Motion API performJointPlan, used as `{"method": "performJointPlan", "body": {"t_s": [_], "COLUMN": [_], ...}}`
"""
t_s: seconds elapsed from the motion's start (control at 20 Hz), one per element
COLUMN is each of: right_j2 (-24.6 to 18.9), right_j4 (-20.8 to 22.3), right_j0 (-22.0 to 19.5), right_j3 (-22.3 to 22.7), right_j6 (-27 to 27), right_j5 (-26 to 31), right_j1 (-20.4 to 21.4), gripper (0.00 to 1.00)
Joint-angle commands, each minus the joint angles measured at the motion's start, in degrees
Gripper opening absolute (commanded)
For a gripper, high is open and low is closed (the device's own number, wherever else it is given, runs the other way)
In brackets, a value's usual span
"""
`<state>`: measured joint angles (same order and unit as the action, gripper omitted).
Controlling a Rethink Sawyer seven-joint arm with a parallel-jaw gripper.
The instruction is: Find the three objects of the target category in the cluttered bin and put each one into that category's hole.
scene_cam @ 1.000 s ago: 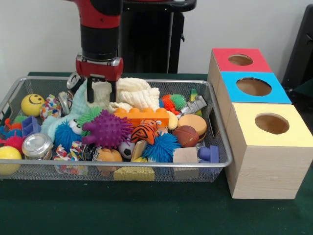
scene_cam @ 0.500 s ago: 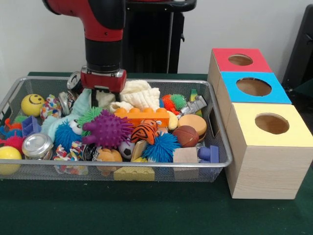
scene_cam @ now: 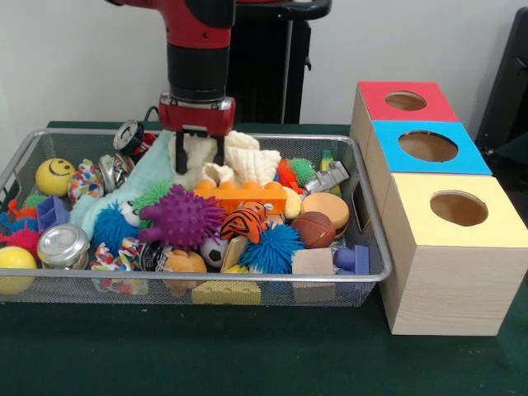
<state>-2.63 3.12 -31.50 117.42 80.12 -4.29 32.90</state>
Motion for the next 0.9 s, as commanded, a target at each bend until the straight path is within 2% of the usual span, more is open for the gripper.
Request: {"method": "performJointPlan", "body": {"t_s": [0.05,0.25,0.3,0.4,0.8,0.9], "right_j2": [-3.4,-3.2,-2.9,-2.8,-3.3,-3.9], "right_j4": [-1.6,-1.5,-1.9,-0.1,-0.9,1.0], "right_j0": [0.5,0.9,1.3,1.4,1.2,0.7], "right_j3": [2.6,1.3,1.5,1.7,1.5,1.0], "right_j6": [12.5,11.8,12.2,12.6,12.7,11.6], "right_j5": [4.0,3.7,3.7,-1.5,-0.3,-2.0], "right_j1": [-0.6,-0.9,-0.9,-1.0,-1.8,-1.2], "gripper": [1.00,1.00,0.00,0.00,0.00,0.00]}}
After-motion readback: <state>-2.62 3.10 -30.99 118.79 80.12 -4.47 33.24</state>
